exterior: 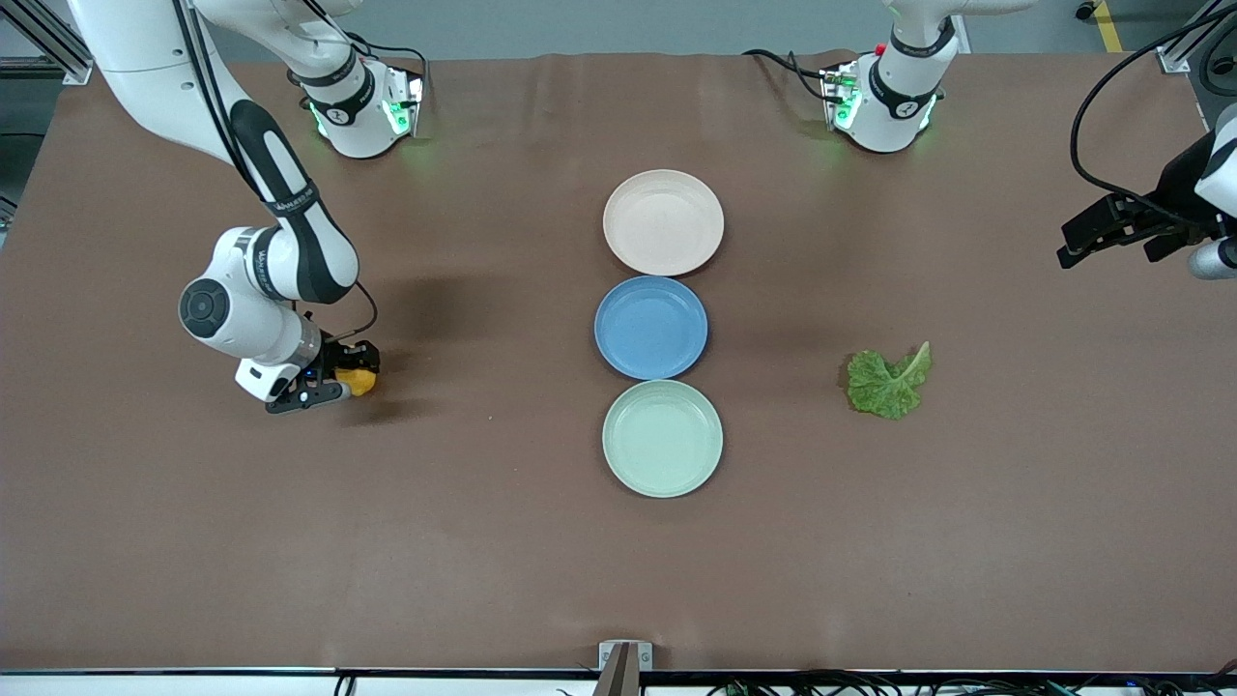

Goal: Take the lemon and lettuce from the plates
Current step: 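Lower the lemon onto the table with the right gripper and open it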

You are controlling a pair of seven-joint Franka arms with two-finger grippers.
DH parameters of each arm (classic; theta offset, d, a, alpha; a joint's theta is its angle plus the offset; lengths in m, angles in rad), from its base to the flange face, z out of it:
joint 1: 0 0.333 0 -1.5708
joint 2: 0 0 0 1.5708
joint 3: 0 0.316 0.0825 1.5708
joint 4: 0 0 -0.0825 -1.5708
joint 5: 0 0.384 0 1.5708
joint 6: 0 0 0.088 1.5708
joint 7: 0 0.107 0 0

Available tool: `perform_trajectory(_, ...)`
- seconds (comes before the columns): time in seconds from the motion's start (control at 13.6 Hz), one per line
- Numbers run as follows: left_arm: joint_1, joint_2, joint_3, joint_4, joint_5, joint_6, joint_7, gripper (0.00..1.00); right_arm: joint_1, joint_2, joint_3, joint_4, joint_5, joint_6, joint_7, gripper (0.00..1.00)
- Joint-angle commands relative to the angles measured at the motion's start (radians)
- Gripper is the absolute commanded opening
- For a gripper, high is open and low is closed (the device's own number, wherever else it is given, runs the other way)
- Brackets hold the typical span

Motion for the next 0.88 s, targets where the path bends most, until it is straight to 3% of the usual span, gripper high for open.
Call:
perform_trajectory(0.0, 0.0, 0.011, 0.018, 0.031, -0.014, -0.027, 0.023, 1.0, -0.03, 0.012, 0.012, 0.015, 0.023, -0.005, -0.027, 0.4)
perform_trajectory(0.07, 0.003, 0.011, 0.018, 0.033, -0.015, -0.027, 0.023, 1.0, -0.039, 0.021, 0.012, 0.016, 0.023, 0.001, -0.024, 0.55)
perform_trajectory(0.15, 0.001, 0.011, 0.018, 0.033, -0.015, -0.025, 0.023, 1.0, -0.042, 0.024, 0.013, 0.016, 0.023, 0.003, -0.023, 1.0)
perform_trajectory(0.44, -0.003, 0.011, 0.017, 0.031, -0.015, -0.025, 0.021, 1.0, -0.042, -0.012, 0.01, 0.033, 0.023, -0.058, -0.009, 1.0)
perform_trajectory(0.81, 0.0, 0.011, 0.017, 0.031, -0.017, -0.025, 0.021, 1.0, -0.05, -0.037, -0.046, 0.287, 0.018, -0.472, 0.053, 1.0)
